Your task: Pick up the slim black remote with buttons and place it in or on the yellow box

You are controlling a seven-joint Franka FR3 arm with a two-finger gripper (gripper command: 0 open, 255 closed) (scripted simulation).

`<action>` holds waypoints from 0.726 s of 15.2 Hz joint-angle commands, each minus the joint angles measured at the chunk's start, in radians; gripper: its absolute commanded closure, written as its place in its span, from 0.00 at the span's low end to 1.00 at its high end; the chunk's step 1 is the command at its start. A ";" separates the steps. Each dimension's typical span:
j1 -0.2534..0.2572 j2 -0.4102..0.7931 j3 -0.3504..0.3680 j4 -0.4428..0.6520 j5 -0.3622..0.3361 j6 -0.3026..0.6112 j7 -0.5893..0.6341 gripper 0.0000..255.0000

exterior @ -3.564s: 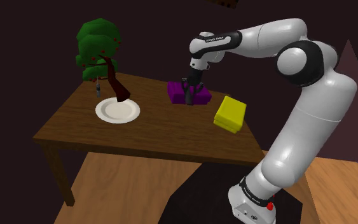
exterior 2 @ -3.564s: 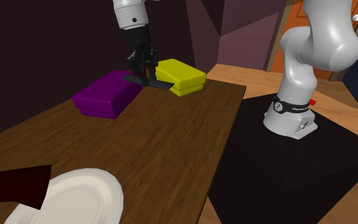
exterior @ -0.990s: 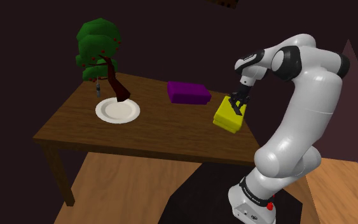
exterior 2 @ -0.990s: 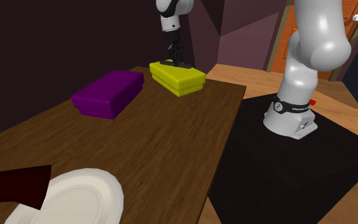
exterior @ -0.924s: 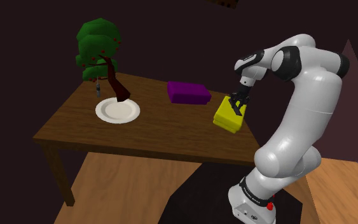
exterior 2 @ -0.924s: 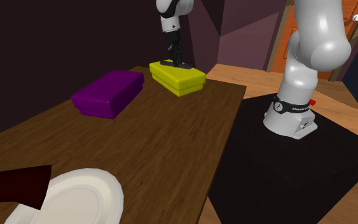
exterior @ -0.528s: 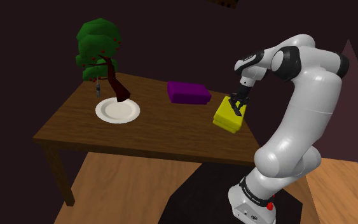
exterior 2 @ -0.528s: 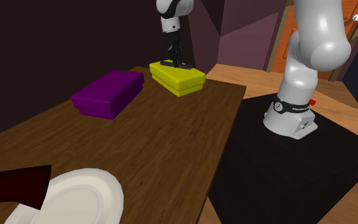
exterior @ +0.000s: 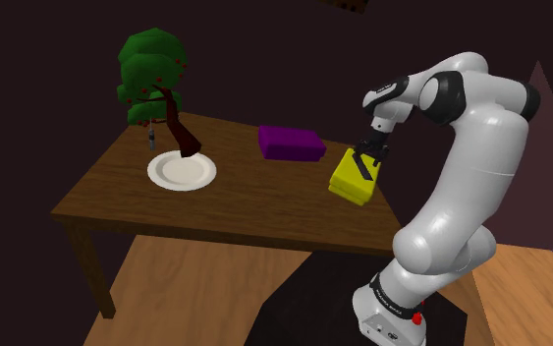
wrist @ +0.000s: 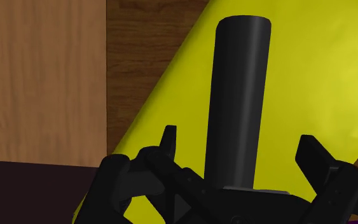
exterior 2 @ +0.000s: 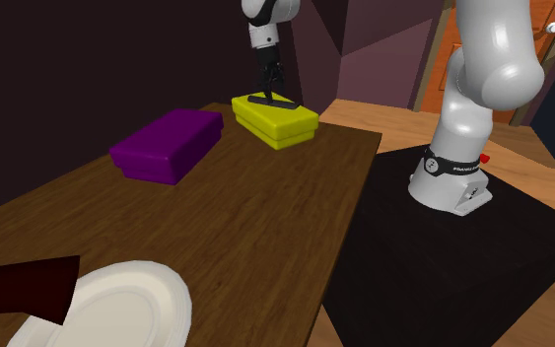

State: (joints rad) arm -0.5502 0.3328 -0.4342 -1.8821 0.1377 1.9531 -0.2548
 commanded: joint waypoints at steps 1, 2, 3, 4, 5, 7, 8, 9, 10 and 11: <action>0.000 -0.011 -0.003 0.038 -0.007 -0.048 0.005 0.00; -0.001 -0.016 -0.005 0.065 -0.011 -0.080 0.008 0.00; -0.001 -0.019 -0.006 0.089 -0.013 -0.106 0.010 0.00; -0.001 -0.019 -0.006 0.089 -0.013 -0.106 0.010 0.00; -0.001 -0.020 -0.006 0.088 -0.013 -0.106 0.010 0.00; -0.001 -0.019 -0.006 0.089 -0.013 -0.106 0.010 0.00; -0.001 -0.019 -0.006 0.089 -0.013 -0.106 0.010 0.00; -0.001 -0.019 -0.006 0.089 -0.013 -0.106 0.010 0.00; -0.001 -0.019 -0.006 0.089 -0.013 -0.106 0.010 0.00; -0.001 -0.020 -0.006 0.088 -0.013 -0.106 0.010 0.00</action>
